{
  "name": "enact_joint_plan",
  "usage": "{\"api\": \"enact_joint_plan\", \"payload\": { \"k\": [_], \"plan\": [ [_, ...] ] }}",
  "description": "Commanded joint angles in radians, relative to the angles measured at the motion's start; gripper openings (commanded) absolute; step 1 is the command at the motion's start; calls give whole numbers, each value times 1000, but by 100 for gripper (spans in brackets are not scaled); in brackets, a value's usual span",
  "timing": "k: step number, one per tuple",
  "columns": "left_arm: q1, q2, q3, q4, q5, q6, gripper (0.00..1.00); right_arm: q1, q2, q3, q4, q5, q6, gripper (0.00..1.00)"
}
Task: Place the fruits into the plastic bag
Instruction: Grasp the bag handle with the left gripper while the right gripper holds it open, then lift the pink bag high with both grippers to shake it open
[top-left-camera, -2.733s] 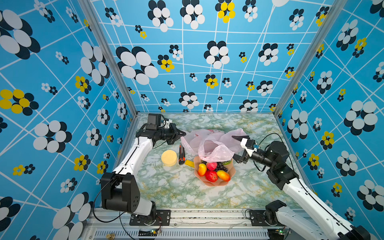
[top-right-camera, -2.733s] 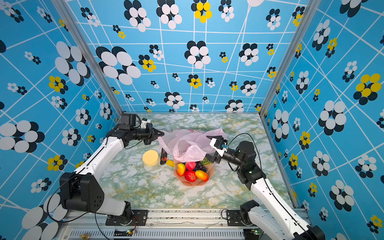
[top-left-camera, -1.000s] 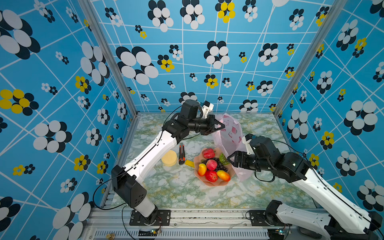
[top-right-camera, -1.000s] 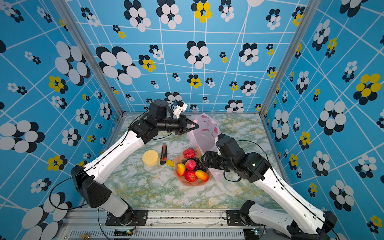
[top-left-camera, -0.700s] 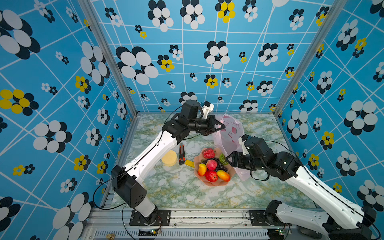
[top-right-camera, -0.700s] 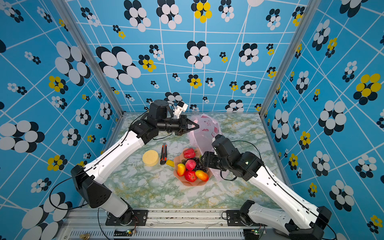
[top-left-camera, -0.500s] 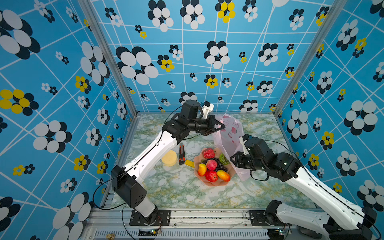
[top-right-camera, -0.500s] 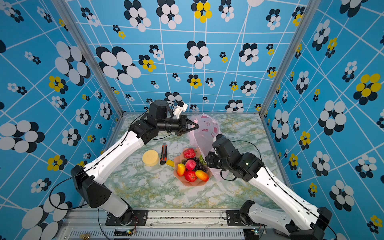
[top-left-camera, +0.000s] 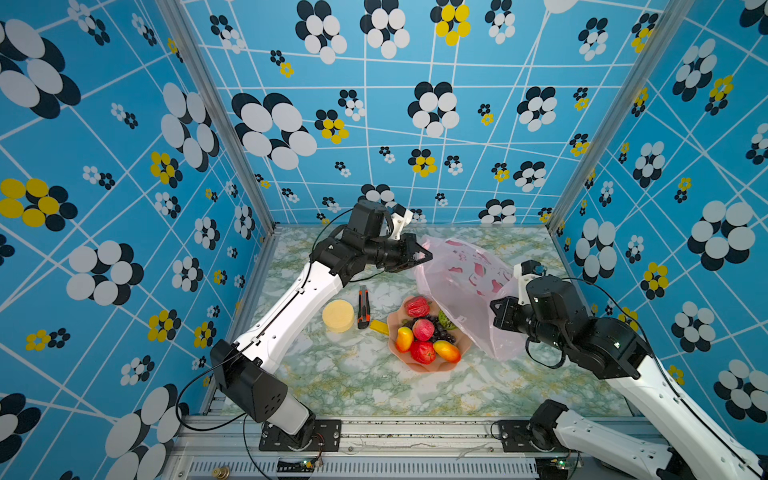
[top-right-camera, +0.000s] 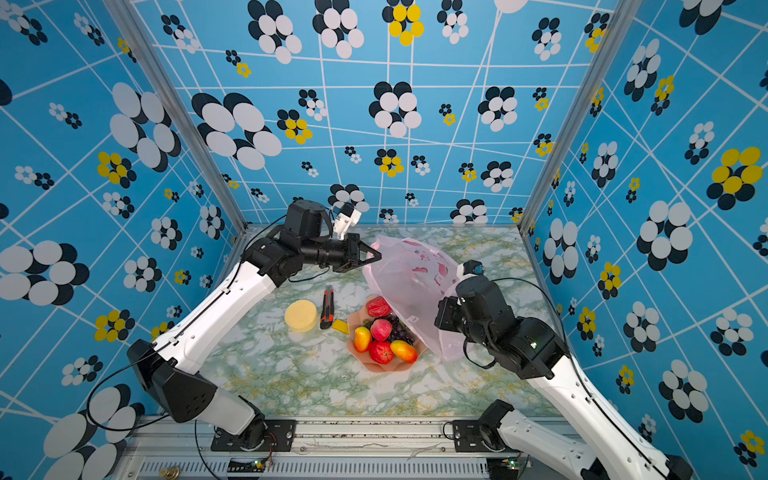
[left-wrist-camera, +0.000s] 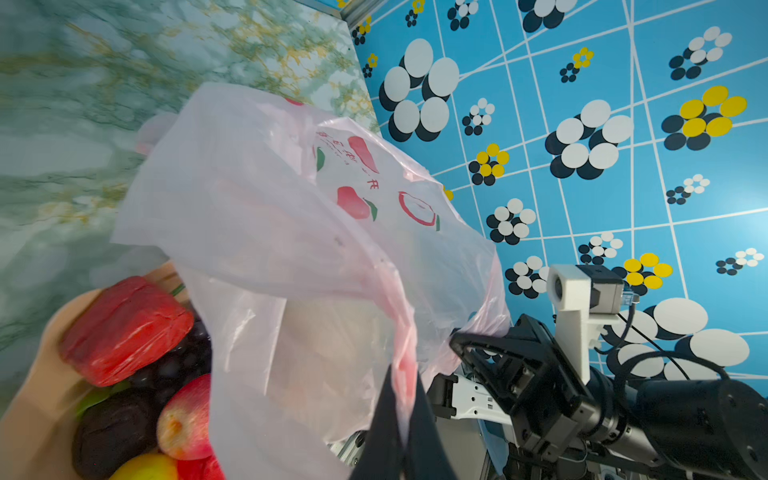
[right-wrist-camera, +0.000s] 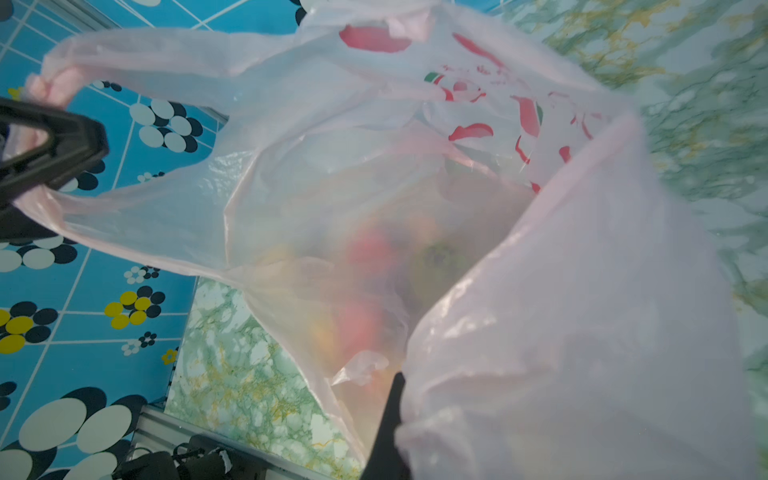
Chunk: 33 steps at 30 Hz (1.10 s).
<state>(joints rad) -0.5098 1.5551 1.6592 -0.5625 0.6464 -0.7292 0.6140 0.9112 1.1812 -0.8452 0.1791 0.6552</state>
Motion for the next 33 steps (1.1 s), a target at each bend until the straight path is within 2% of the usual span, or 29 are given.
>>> {"api": "enact_joint_plan", "payload": {
  "k": [1,3,4,6,9,12,14,17,19,22,25,27,30,33],
  "plan": [
    [112,61,54,-64,-32,59,0,-144,96,32,205,-92,-147,0],
    [173,144,182,-71,-28,57,0,-257,206,93,395,-189,-180,0],
    [191,185,260,-78,-30,59,0,-280,259,145,465,-198,-212,0],
    [223,283,468,-89,-37,72,0,-284,377,313,574,-183,-336,0],
    [252,419,814,-105,-23,45,0,-285,472,514,756,-234,-418,0],
    [262,471,1060,-39,-7,-2,0,-276,455,488,1131,-360,-472,0],
    [258,411,1055,52,-4,10,0,-251,422,468,1260,-417,-543,0],
    [200,200,857,117,-61,192,0,-221,349,431,1281,-536,-603,0],
    [118,-3,565,216,-154,342,0,-206,286,286,1308,-579,-602,0],
    [56,-251,41,382,-272,446,0,-203,207,58,1304,-584,-580,0],
    [77,-365,-364,486,-388,373,0,-201,208,-160,1215,-529,-499,0],
    [125,-349,-509,481,-388,300,0,-203,239,-273,1194,-498,-431,0],
    [213,-264,-599,443,-295,162,0,-203,281,-359,1203,-475,-366,0],
    [271,-201,-597,436,-227,65,0,-204,305,-315,1150,-464,-358,0]
  ]
}}
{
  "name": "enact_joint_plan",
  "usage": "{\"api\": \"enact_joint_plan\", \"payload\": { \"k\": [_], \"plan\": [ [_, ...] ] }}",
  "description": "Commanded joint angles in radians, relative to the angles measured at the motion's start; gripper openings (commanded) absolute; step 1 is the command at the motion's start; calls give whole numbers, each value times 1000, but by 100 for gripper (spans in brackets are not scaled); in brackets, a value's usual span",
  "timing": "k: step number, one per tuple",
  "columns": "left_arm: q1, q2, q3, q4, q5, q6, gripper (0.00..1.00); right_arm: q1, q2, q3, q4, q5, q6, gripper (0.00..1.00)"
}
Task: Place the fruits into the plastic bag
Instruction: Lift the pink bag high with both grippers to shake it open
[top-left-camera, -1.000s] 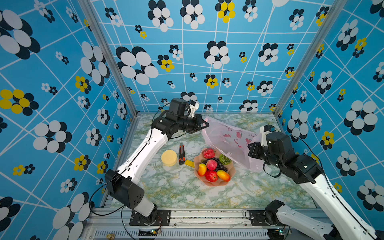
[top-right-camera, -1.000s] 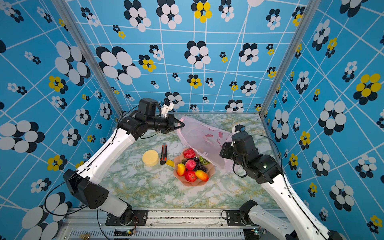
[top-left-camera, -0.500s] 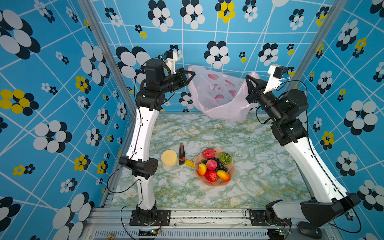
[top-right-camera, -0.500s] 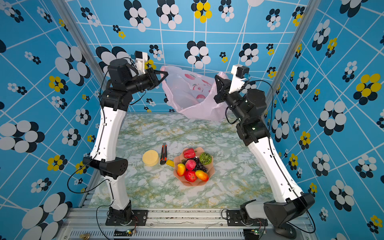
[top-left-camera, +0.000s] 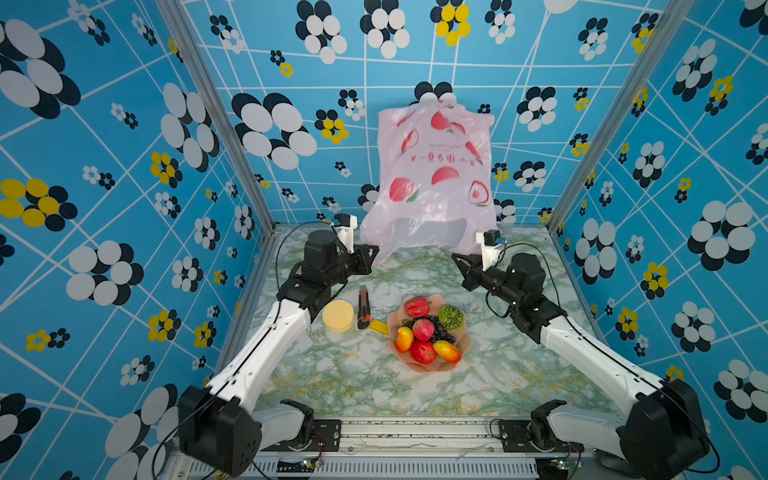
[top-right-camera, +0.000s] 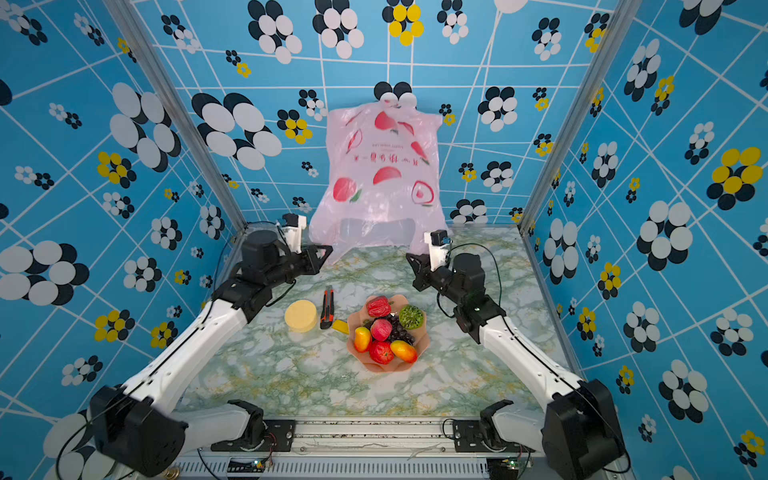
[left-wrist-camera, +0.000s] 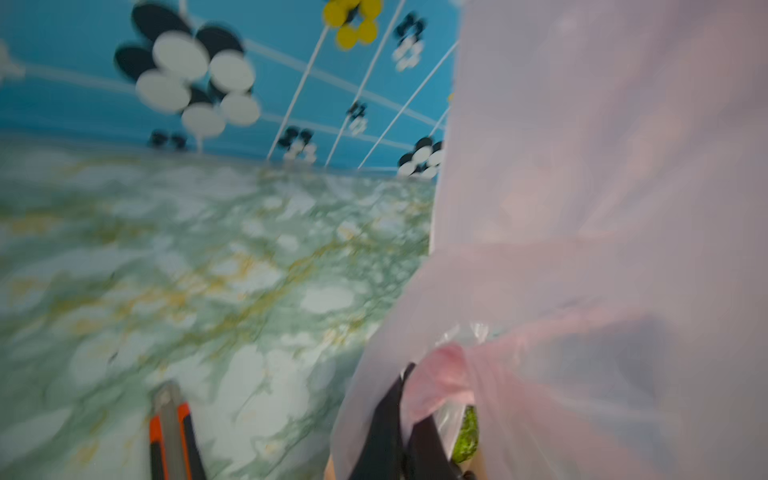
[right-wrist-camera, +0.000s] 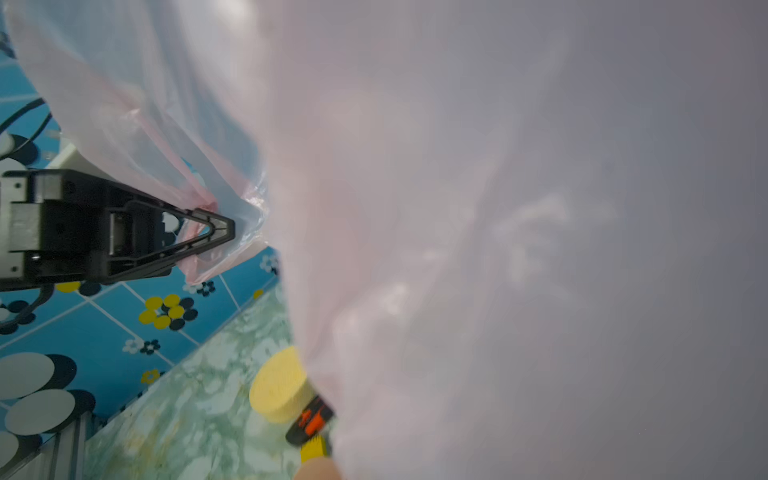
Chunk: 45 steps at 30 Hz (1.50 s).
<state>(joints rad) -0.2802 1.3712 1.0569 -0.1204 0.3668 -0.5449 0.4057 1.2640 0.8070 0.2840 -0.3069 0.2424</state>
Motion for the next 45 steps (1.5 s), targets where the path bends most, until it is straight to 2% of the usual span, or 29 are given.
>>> {"api": "enact_joint_plan", "payload": {
  "k": [1,10,17,23,28,31,34,36,39,42,45],
  "plan": [
    [48,-9,19,-5,65,-126,0,4,-43,82,12,22,50,0],
    [49,-15,175,-77,68,-94,0,2,3,230,6,15,34,0],
    [49,-55,185,-92,71,-72,0,2,1,238,-11,38,8,0],
    [48,-74,229,-170,63,-61,0,3,-13,256,-25,49,27,0],
    [74,24,264,-223,19,-74,0,-6,94,307,-16,120,-54,0],
    [114,172,422,-189,84,-118,0,-21,215,452,40,86,-106,0],
    [114,306,753,-256,95,-122,0,-17,285,664,99,45,-109,0],
    [98,338,941,-238,92,-132,0,-3,297,781,145,8,-123,0],
    [53,327,1121,-161,72,-104,0,51,267,938,182,-44,-207,0],
    [-23,254,1171,-64,43,-14,0,109,197,984,210,-100,-273,0],
    [-142,121,1070,19,-8,168,0,124,119,930,250,-143,-274,0]
  ]
}}
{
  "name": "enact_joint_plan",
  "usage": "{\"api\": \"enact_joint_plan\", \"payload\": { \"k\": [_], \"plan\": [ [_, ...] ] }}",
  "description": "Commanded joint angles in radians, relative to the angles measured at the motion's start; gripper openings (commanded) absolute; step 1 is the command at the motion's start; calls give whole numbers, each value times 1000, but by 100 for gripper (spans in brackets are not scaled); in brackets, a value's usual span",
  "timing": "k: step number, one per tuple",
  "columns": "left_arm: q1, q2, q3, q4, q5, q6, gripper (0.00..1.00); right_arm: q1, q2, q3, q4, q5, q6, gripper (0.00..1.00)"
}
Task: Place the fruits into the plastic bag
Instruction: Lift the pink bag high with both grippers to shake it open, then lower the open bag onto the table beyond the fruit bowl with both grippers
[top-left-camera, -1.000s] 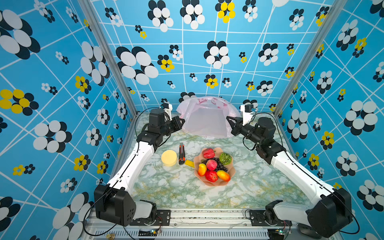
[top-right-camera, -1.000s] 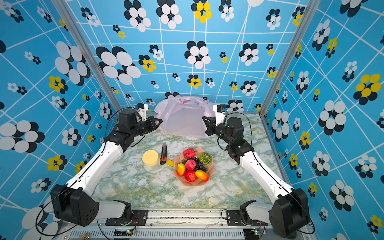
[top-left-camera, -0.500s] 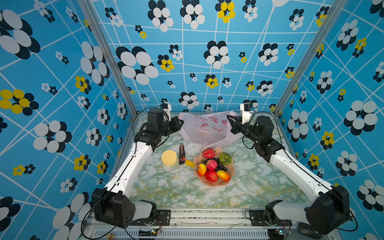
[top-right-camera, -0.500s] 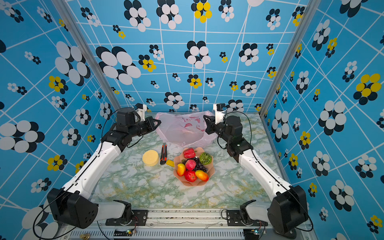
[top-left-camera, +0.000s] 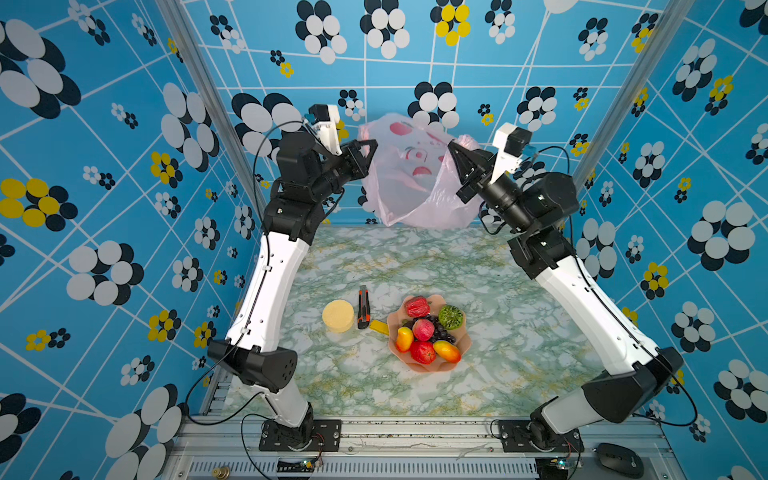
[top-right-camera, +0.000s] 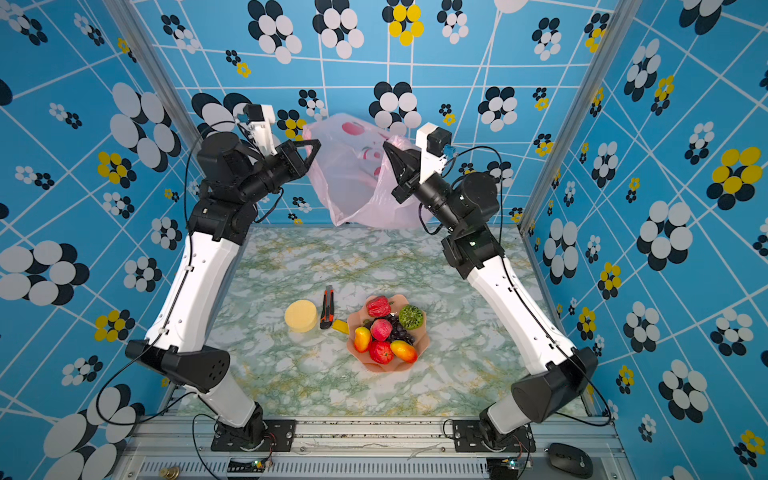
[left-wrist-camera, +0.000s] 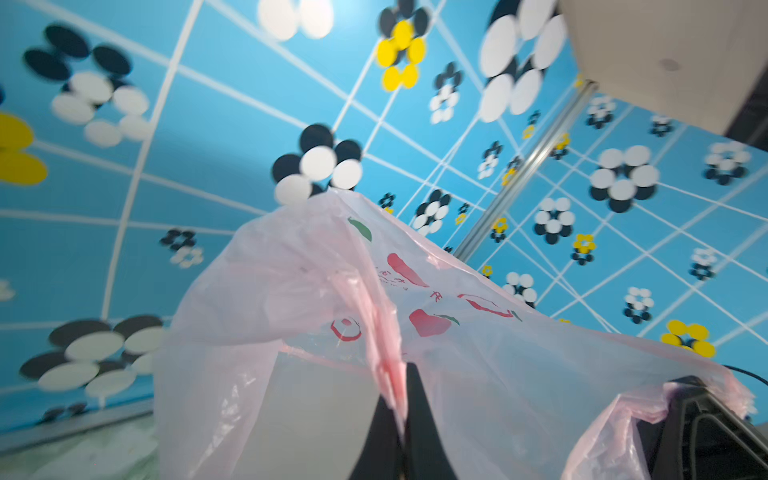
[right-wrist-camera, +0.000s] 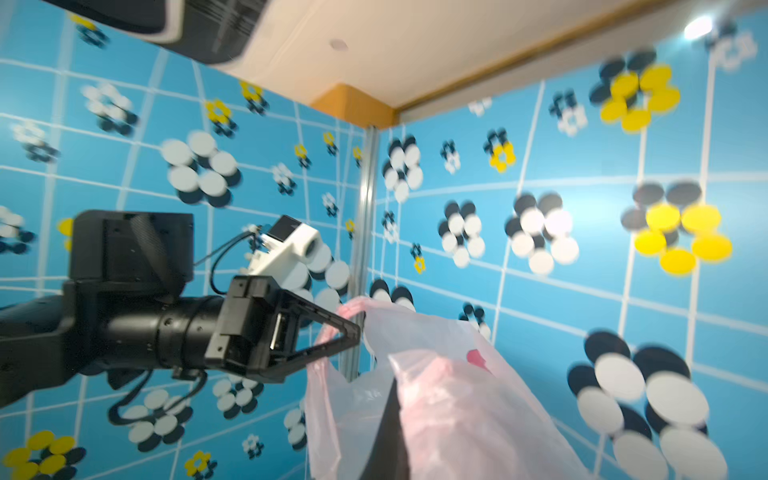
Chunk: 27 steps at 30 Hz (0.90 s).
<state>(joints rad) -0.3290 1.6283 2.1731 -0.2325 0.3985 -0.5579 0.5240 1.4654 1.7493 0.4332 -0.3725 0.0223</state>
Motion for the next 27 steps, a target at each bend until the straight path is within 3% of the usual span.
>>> {"api": "enact_joint_plan", "payload": {
  "k": [1,4,7,10,14,18,27],
  "plan": [
    [-134,-185,-117,173,-54,246,0,7,-108,-51,111,-72,-54,0],
    [-232,-345,-445,303,-98,400,0,6,-181,-288,105,-23,-75,0],
    [-222,-458,-853,397,-233,400,0,5,-194,-587,57,42,1,0],
    [-167,-433,-1114,327,-293,352,0,4,-130,-780,-60,96,72,0],
    [-16,-304,-1182,68,-211,114,0,-32,-115,-908,-40,142,222,0],
    [94,-304,-1240,102,-39,-40,0,-74,-129,-856,-70,115,253,0],
    [111,-441,-1083,24,-64,11,0,-82,-53,-665,-77,73,217,0]
  ]
}}
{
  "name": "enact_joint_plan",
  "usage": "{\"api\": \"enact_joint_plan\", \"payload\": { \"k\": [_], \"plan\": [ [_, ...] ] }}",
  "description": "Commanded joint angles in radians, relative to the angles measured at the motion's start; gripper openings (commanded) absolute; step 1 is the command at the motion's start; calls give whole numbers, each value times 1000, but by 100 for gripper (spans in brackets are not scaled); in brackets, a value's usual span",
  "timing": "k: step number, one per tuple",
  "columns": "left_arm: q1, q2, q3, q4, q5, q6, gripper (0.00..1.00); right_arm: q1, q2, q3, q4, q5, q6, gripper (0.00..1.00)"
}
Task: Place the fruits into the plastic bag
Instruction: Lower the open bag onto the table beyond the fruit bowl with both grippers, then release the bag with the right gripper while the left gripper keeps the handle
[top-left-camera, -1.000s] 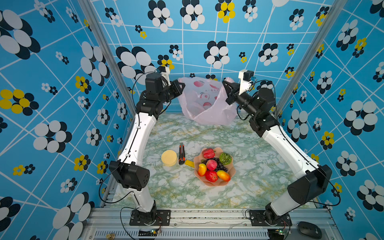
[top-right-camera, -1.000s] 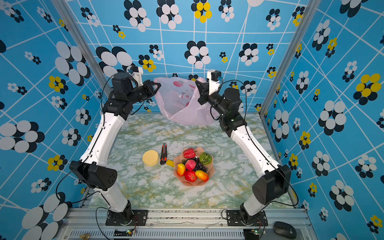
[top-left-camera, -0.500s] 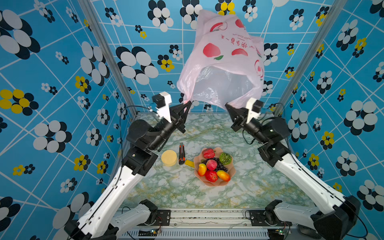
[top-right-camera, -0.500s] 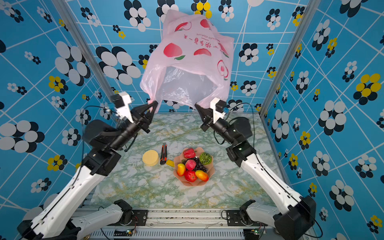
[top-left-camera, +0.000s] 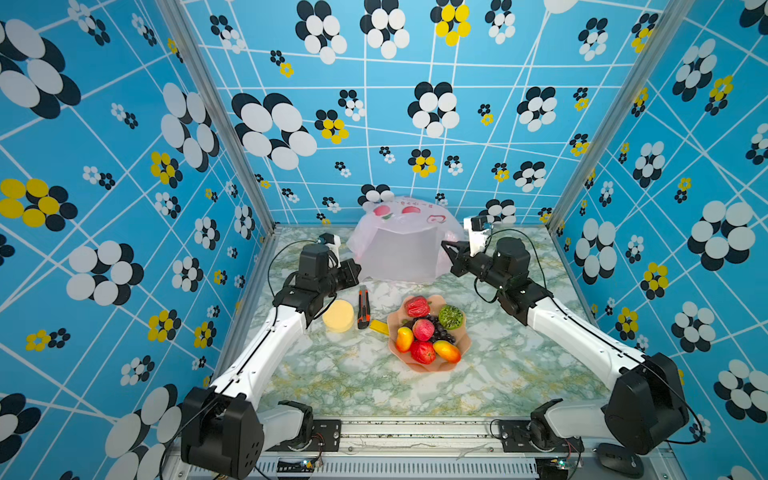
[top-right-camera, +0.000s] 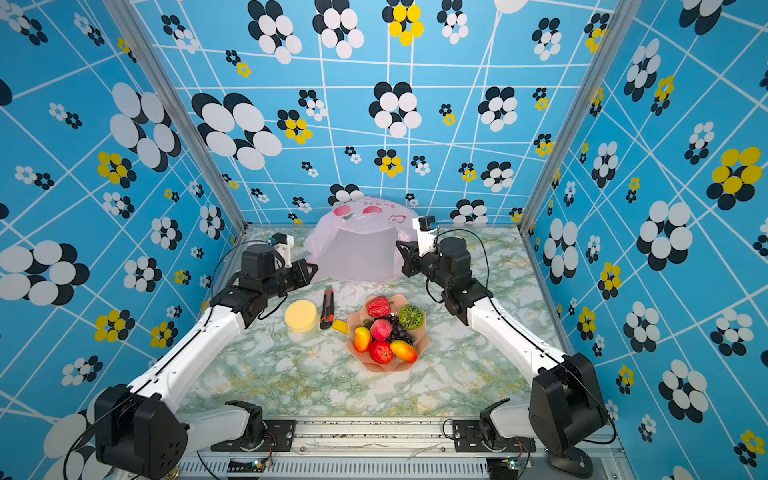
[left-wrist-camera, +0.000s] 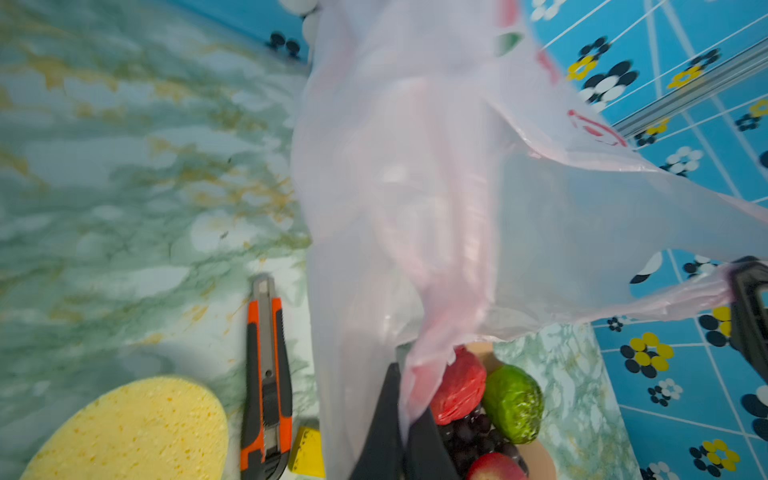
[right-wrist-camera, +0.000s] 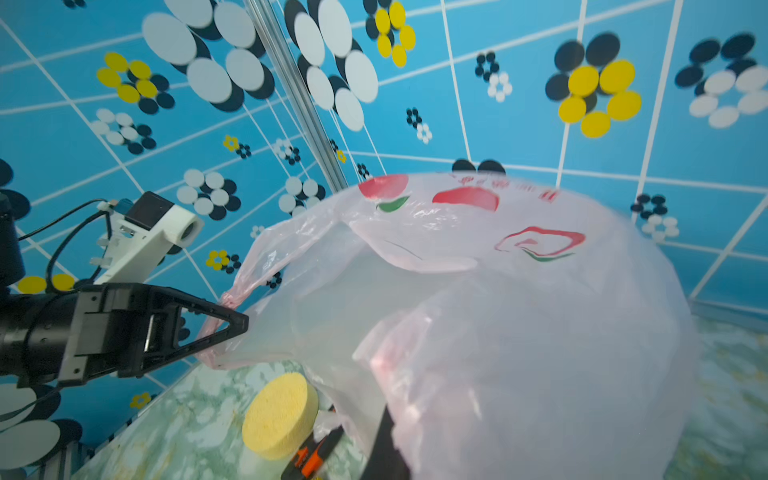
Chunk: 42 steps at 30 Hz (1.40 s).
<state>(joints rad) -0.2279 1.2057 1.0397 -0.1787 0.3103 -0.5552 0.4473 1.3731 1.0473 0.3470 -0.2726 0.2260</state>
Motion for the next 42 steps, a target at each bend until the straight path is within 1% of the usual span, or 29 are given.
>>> {"api": "enact_joint_plan", "payload": {
  "k": [1,5,9,15,19,22,25,26,29,32,33,34,37,39,40,42],
  "plan": [
    [16,-29,59,-42,24,10,0,-6,61,54,11,-37,18,0],
    [49,-86,57,-76,14,33,0,-6,148,114,62,-93,84,0],
    [90,-176,32,-136,-17,66,0,9,231,158,129,-137,149,0],
    [152,-281,12,-217,-34,102,0,53,315,250,154,-156,161,0],
    [164,-349,8,-267,-54,117,0,73,352,302,182,-179,183,0],
    [164,-427,-43,-290,-83,97,0,76,360,291,199,-190,194,0],
    [163,-476,-102,-283,-60,65,0,75,352,255,184,-162,165,0],
    [163,-481,-126,-276,-42,45,0,72,354,248,169,-157,156,7],
    [162,-471,-200,-213,40,-28,0,54,350,232,155,-166,168,42],
    [158,-451,-251,-127,106,-108,0,25,318,189,163,-158,198,65],
    [153,-450,-262,-106,114,-130,0,12,301,170,163,-149,214,74],
    [149,-449,-272,-83,122,-149,0,-5,283,153,158,-147,230,80],
    [129,-448,-285,-49,131,-186,0,-51,226,125,81,-172,279,91],
    [113,-447,-283,-42,133,-202,0,-71,171,119,-57,-168,275,97],
    [104,-446,-283,-38,130,-207,0,-78,143,120,-133,-170,265,99],
    [77,-448,-283,-33,115,-215,0,-84,78,109,-270,-182,222,99]
  ]
}}
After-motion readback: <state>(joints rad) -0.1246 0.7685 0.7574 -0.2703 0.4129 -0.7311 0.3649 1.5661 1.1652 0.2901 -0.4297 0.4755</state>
